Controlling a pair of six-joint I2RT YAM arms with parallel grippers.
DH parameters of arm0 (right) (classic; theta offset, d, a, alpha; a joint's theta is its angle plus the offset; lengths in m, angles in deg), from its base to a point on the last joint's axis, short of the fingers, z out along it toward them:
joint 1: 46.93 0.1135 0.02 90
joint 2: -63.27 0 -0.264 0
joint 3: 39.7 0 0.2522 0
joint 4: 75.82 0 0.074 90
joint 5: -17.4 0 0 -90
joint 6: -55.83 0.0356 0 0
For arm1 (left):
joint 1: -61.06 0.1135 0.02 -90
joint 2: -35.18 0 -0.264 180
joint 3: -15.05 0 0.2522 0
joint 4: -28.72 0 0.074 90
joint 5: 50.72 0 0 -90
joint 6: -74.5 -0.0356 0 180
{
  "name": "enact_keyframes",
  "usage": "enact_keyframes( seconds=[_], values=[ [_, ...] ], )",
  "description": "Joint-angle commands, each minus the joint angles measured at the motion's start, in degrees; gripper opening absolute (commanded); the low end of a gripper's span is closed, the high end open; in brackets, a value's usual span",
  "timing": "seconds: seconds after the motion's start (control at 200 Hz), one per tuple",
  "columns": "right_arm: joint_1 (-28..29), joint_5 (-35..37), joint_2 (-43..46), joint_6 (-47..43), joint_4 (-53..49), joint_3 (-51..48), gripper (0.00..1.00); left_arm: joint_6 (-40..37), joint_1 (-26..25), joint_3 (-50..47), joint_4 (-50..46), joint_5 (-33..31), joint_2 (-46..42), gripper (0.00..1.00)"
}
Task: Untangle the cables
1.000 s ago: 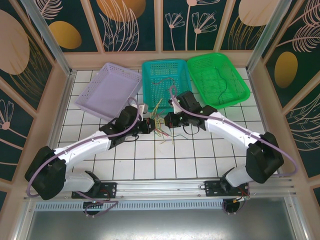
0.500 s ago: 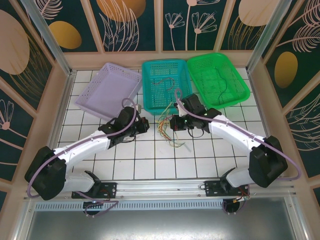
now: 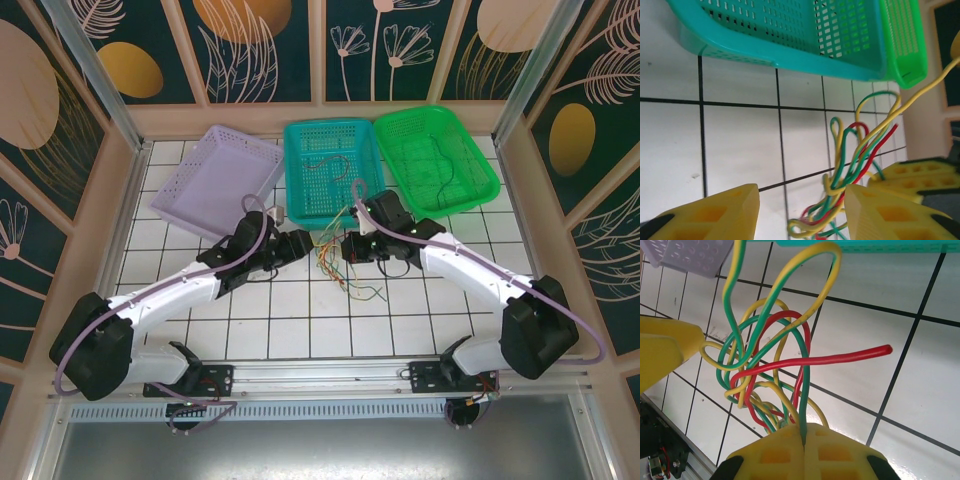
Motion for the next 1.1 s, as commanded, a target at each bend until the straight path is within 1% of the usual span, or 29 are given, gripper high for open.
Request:
enact_keyframes(
  seconds=[0.0,0.05,0.12,0.215,0.26,0.355,0.44,0.49,0.51,0.566,0.621,0.631,0.701,0.716,0.756,0.796,0.826,0.836,0.861,0.981,1.031,1.096],
  values=[
    [0.0,-0.1,0.4,0.8,0.2,-0.4,0.0,6.5,0.0,0.6,4.0,1.5,-1.0,0.55],
    [0.0,-0.8,0.2,0.9,0.8,-0.2,0.0,4.9,-0.1,0.0,6.0,2.3,-1.9,0.59],
    [0.0,-1.9,-0.4,0.9,1.3,0.4,0.0,1.8,-0.1,0.3,5.5,4.0,-2.1,0.65],
    [0.0,-4.5,-1.0,0.6,1.8,0.9,0.0,-3.4,0.0,2.4,2.0,8.4,1.1,0.69],
    [0.0,-6.4,-1.3,0.2,2.1,1.0,0.0,-5.9,0.0,3.5,-0.1,9.6,3.0,0.7],
    [0.0,-10.3,-1.8,-0.6,2.5,1.4,0.0,-9.7,-0.1,4.6,-1.8,9.6,5.4,0.7],
    [0.0,-13.9,-2.2,-0.9,2.9,1.6,0.0,-11.0,0.0,5.2,-0.9,9.4,7.1,0.66],
    [0.0,-16.9,-2.2,-0.7,3.8,1.5,0.0,-11.4,-0.1,6.0,-0.8,8.9,8.4,0.59],
    [0.0,-17.9,-2.4,-0.7,4.1,1.5,0.0,-11.5,-0.1,6.2,-0.7,8.7,8.8,0.54],
    [-0.1,-19.5,-2.7,-0.5,4.3,1.7,0.0,-11.5,0.0,7.2,-1.1,7.1,9.4,0.28],
    [-0.4,-18.2,-2.9,-0.8,3.4,1.7,0.0,-10.5,0.0,7.8,-1.9,4.2,9.0,0.02],
    [-0.4,-17.8,-2.9,-0.9,3.1,1.8,0.0,-10.2,-0.1,7.9,-2.2,3.5,8.8,0.0],
    [-1.7,-14.3,-1.9,-0.8,1.8,1.2,0.0,-7.8,0.1,8.7,-3.6,-0.6,7.3,0.0],
    [-2.1,-13.5,-1.4,-0.5,1.7,1.0,0.03,-7.2,0.2,8.8,-3.8,-0.8,7.0,0.0],
    [-3.3,-10.5,0.2,0.2,1.3,0.2,0.2,-5.6,0.5,9.5,-4.1,-0.8,6.5,0.0],
    [-4.7,-7.9,2.6,1.0,1.3,-1.0,0.34,-3.8,0.9,10.5,-5.2,-0.3,6.4,0.0],
    [-4.8,-6.5,4.7,1.7,1.6,-2.1,0.4,-2.6,1.2,11.6,-6.8,0.0,6.5,0.0],
    [-6.2,-6.0,5.5,1.9,1.7,-2.5,0.42,-2.2,1.2,12.1,-7.4,0.0,6.6,0.0],
    [-7.5,-5.0,7.5,2.5,2.1,-3.4,0.45,-1.4,1.5,13.2,-9.1,-0.2,6.8,0.0],
    [-11.5,-3.6,15.9,4.8,3.1,-8.5,0.55,3.9,3.4,17.9,-16.1,-0.2,7.7,0.0],
    [-12.0,-3.2,17.6,6.0,2.3,-10.5,0.55,5.9,4.4,19.2,-17.8,-0.1,7.5,0.0],
    [-12.4,-0.5,18.2,10.5,-0.8,-12.2,0.55,8.0,5.5,20.1,-18.4,-0.6,6.8,0.0]
  ],
)
